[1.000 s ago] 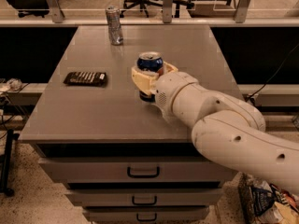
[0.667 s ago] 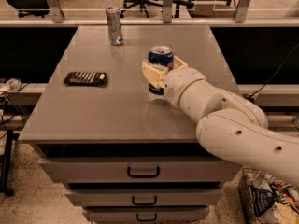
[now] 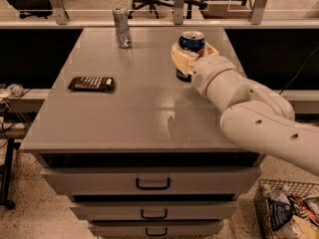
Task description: Place pepsi can upright
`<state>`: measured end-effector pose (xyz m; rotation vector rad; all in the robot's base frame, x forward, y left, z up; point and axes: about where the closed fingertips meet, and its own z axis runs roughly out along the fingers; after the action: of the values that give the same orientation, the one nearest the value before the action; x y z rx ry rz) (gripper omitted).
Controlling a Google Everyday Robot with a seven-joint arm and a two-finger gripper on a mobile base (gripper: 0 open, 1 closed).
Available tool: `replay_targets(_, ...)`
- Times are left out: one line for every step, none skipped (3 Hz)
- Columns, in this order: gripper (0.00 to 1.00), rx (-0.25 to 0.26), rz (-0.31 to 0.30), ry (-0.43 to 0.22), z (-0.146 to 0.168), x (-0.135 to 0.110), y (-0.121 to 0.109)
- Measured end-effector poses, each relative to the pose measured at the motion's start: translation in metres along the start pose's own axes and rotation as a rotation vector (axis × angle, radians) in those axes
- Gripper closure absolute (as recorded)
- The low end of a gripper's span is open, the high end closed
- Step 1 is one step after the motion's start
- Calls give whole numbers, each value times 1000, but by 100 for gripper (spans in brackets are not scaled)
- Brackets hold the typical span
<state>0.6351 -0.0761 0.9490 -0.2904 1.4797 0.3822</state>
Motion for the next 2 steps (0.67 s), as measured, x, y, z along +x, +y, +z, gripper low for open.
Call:
replay_targets(100,-4,13,-4,5,7,-8)
replay_targets(100,-28,33,-6,10,19,-4)
